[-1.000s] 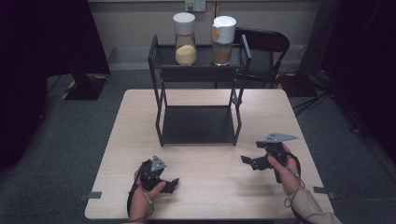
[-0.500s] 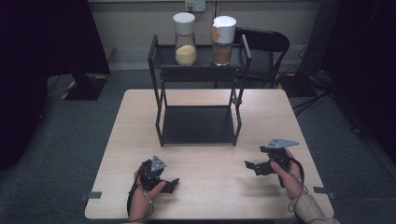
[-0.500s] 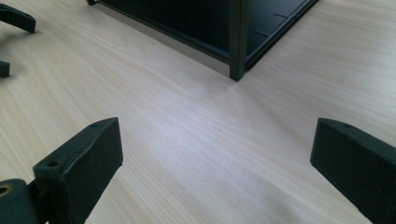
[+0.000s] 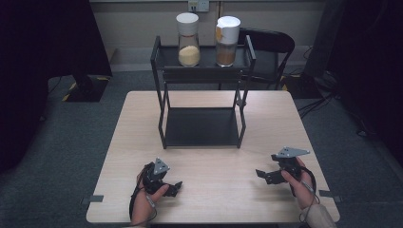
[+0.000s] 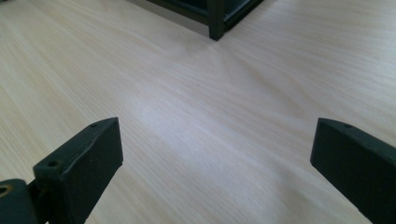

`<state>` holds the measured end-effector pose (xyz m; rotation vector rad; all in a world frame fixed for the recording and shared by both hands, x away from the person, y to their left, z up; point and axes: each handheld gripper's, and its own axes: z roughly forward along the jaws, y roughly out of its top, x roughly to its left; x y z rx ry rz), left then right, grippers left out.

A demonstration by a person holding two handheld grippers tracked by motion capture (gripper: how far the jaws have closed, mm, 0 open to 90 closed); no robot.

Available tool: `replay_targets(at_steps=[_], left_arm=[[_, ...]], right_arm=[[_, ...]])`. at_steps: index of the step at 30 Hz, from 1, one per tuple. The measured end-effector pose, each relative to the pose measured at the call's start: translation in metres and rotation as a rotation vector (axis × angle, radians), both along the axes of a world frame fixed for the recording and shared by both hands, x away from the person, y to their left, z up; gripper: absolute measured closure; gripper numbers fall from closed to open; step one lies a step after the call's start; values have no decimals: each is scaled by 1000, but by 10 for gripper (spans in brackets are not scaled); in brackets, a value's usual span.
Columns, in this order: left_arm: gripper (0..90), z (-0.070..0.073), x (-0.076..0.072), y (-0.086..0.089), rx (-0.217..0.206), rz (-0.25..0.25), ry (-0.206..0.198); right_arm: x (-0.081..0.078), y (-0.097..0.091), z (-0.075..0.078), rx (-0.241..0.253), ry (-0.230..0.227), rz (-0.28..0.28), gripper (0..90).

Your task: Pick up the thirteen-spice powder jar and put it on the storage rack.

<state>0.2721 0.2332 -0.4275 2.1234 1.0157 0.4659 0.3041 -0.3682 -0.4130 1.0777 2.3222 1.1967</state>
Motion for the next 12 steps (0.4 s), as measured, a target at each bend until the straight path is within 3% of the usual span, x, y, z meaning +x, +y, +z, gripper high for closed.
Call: replay_targets(at_steps=[12], left_arm=[[0,0,0,0,2,-1,0]], right_arm=[[-15,-10,-2,-122,-11,8,16]])
